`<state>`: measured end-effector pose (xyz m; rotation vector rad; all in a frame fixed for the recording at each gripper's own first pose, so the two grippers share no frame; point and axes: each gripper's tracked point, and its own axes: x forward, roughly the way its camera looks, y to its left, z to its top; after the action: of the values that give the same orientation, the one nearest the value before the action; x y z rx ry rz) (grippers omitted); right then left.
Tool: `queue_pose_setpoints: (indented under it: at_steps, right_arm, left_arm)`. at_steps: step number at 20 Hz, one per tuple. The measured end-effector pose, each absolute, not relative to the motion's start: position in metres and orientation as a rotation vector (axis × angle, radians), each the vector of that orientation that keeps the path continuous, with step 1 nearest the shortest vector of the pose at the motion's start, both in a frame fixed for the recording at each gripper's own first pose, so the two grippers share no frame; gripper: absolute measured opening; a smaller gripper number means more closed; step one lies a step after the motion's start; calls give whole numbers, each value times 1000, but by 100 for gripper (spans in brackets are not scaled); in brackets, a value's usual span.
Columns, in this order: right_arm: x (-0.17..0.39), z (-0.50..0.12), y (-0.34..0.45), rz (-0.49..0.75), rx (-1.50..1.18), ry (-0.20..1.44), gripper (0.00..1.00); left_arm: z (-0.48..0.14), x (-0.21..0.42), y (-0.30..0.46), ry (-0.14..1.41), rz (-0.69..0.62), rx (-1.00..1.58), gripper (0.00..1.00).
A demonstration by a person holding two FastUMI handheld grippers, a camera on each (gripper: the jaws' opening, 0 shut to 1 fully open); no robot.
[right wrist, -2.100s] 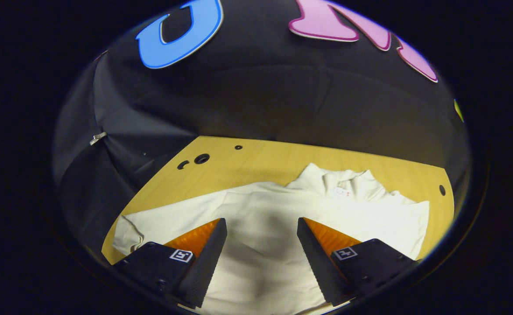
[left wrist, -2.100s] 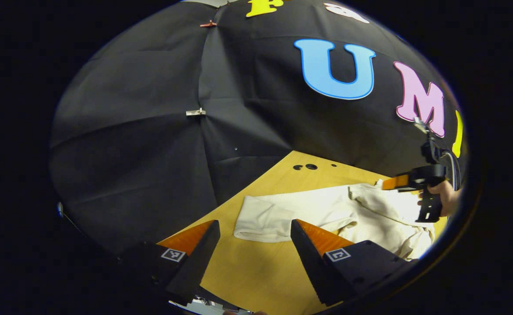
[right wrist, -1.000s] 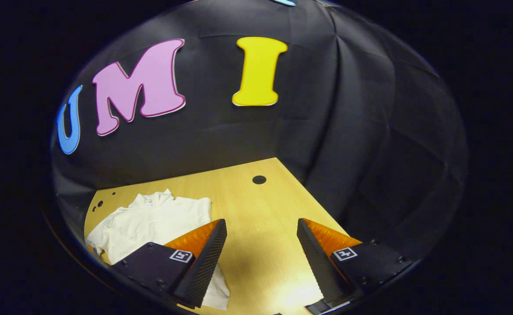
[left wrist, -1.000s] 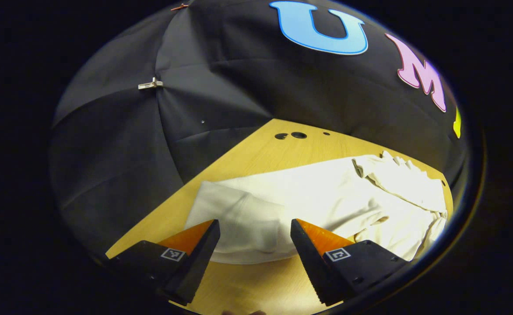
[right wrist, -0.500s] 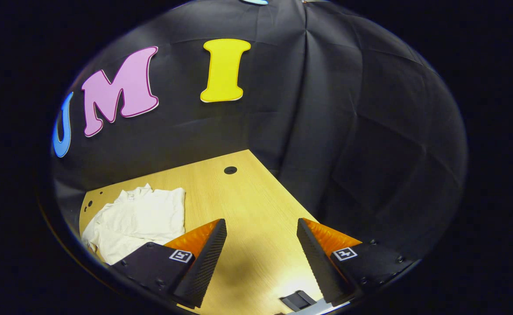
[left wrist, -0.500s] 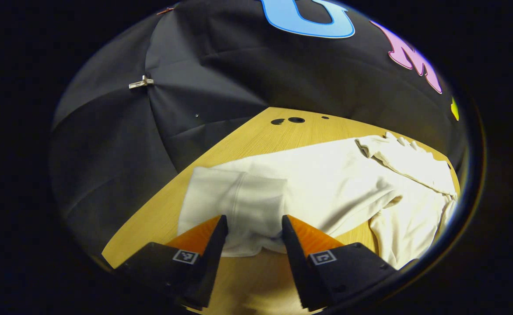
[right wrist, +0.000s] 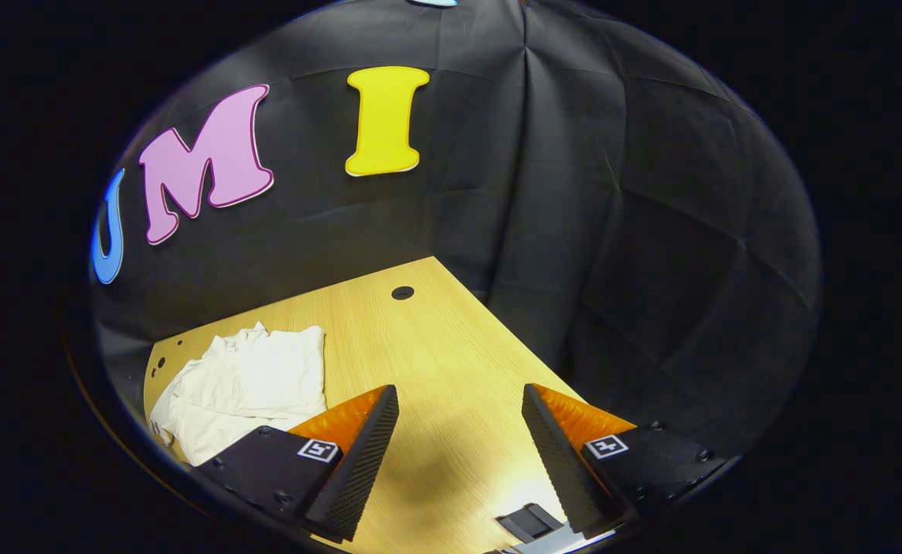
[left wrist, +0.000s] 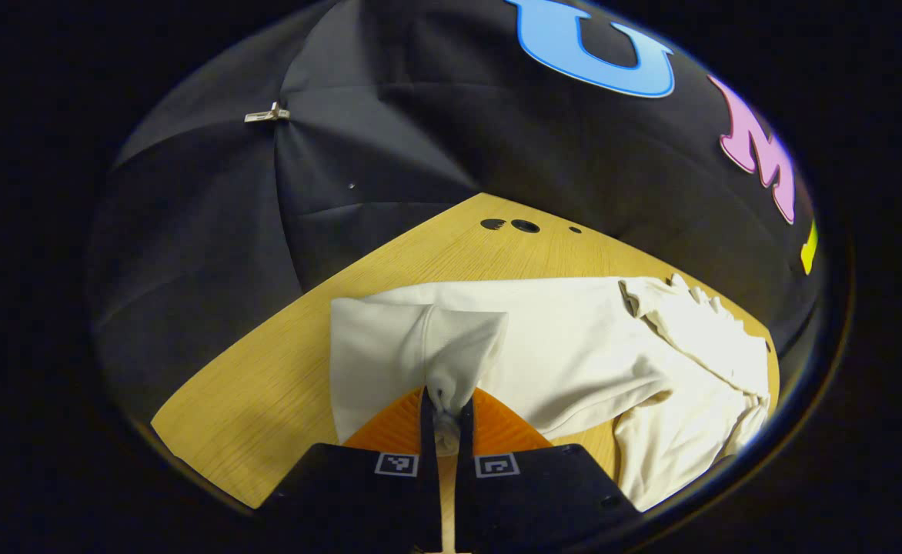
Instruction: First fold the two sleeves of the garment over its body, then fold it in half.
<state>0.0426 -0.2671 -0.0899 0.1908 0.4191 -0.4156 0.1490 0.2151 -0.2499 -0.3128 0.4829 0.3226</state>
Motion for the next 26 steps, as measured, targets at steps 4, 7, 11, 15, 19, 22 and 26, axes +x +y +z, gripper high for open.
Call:
queue_pose_setpoints:
  at_steps: [4, 7, 11, 15, 19, 22, 26]
  right_arm:
    - [41, -95, -266, -410, 194, 429, 99]
    - [42, -100, -264, -407, 216, 437, 99]
    - [42, -110, -262, -406, 241, 451, 99]
    - [42, -120, -263, -402, 262, 464, 99]
    - [45, -120, -274, -411, 279, 460, 99]
    - [44, -121, -282, -421, 282, 460, 99]
    - [42, -125, -285, -423, 287, 470, 99]
  left_arm:
    - [-220, 165, 216, 443, 332, -410, 12]
    - [-185, 186, 212, 390, 309, -438, 12]
    - [-125, 226, 190, 301, 233, -397, 12]
    - [-78, 267, 137, 243, 126, -357, 12]
    - [-55, 297, 52, 229, -3, -325, 12]
    - [-53, 315, -11, 242, -93, -300, 12]
    - [-57, 324, -94, 263, -207, -266, 12]
